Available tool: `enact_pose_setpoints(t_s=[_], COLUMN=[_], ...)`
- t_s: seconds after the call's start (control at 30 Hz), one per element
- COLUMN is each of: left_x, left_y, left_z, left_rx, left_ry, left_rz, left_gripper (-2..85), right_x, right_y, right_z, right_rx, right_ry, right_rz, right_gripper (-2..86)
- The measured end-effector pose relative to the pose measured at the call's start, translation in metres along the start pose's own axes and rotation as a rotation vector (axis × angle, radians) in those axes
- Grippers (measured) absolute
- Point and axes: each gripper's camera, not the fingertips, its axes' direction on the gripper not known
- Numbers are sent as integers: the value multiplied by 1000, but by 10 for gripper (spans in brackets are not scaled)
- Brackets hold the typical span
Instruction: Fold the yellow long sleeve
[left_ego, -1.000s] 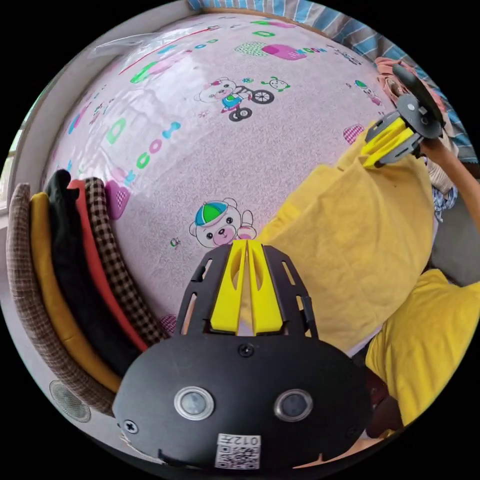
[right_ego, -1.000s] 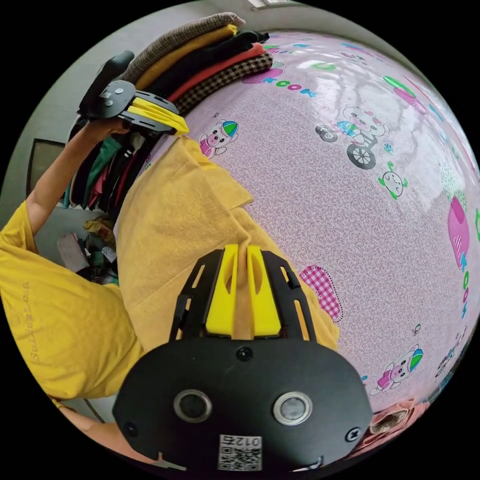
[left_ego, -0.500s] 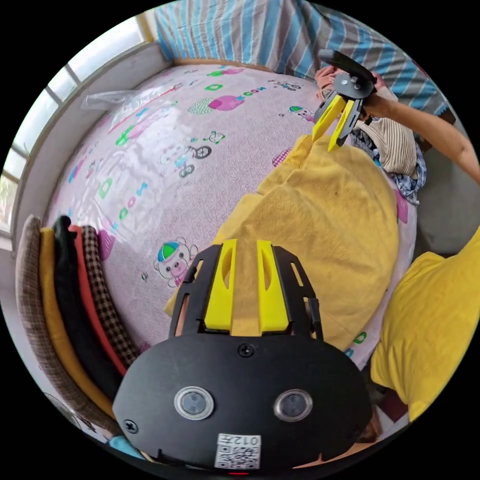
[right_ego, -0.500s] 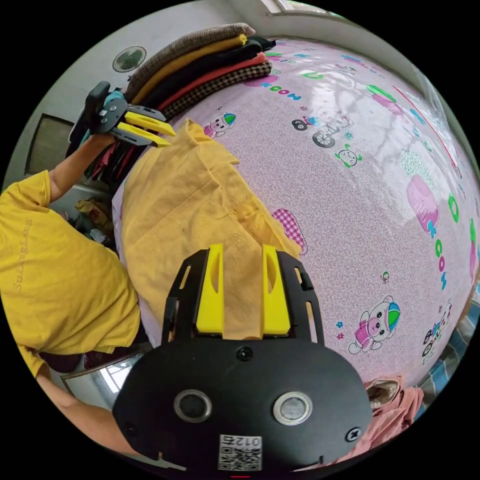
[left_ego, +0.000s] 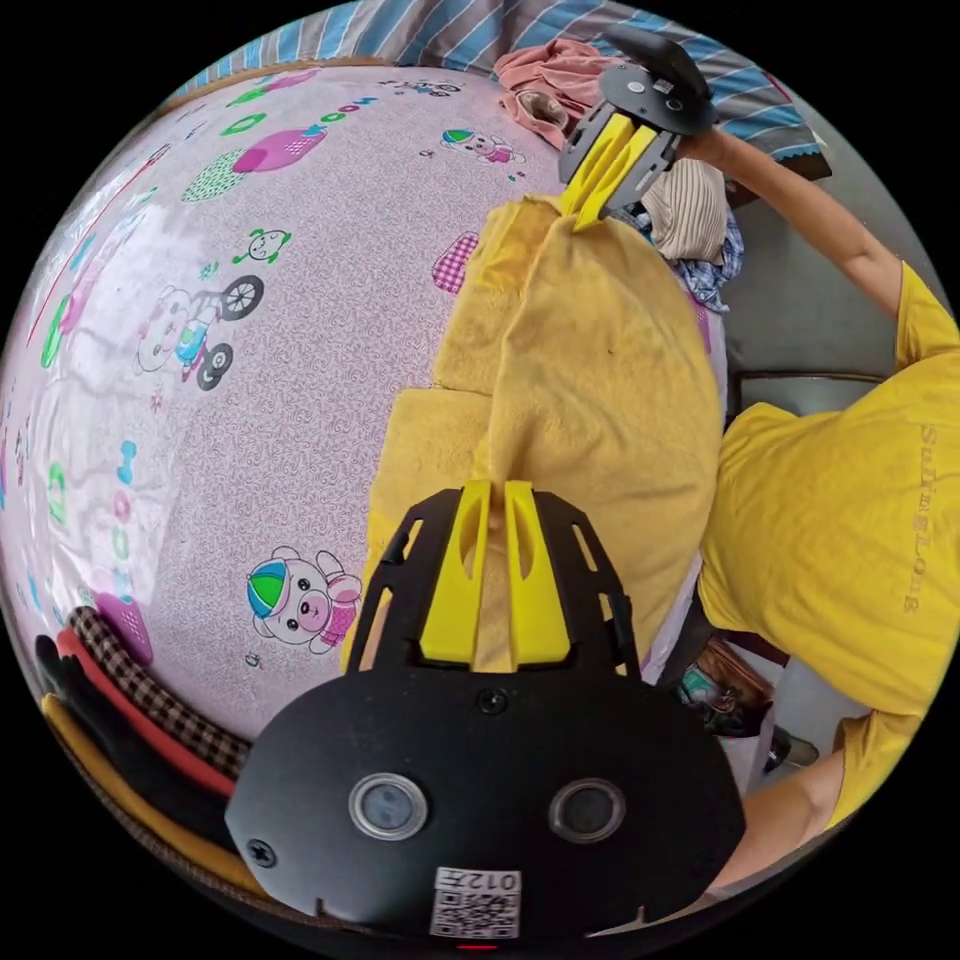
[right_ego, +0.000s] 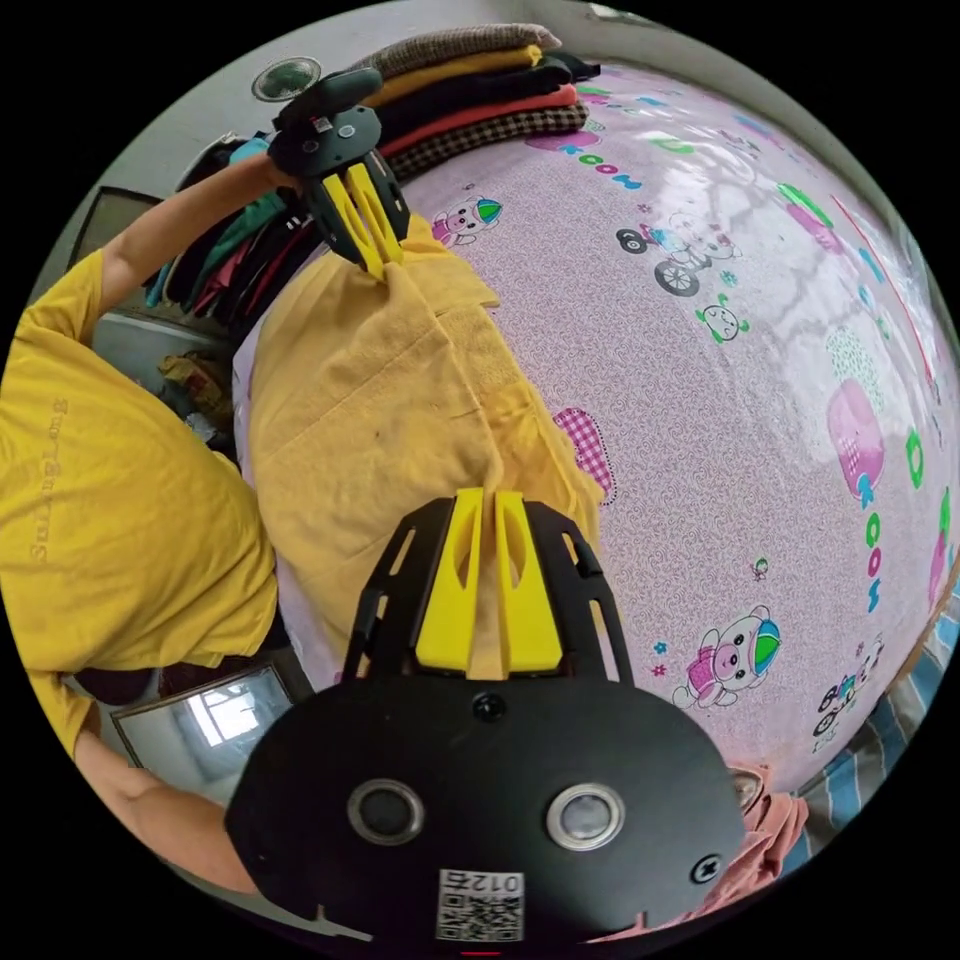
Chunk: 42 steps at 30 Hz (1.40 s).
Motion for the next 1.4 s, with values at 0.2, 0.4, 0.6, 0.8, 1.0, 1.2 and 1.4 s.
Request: enact_pose_setpoints(t_s=[0.2,0.4,0.6,0.8,1.0,1.2,1.4], left_x=[-31,-99,-99,-3,-32,-68,-82], left_y=[33,20,79,128,114,159,167], left_z=[-57,15,9,-65,46,39,26], left_rx=[138,-24,-25,518,259,342,301], left_ry=[-77,-55,-477,-96,-85,90,90], left_rz=[-122,-304,-615,-549,-629,-665,-652], left_gripper=[9,7,4,3,3,2,1], right_x=[10,43,33,41,43,26,34], right_y=[35,22,33,45,79,224,371], right_z=[-41,32,42,49,38,-35,43], right_rx=[239,62,24,-53,2,486,565], right_ry=[79,101,164,109,60,12,-288], right_rz=[136,274,263,274,346,631,1011], right_gripper=[23,22,26,28,36,100,138])
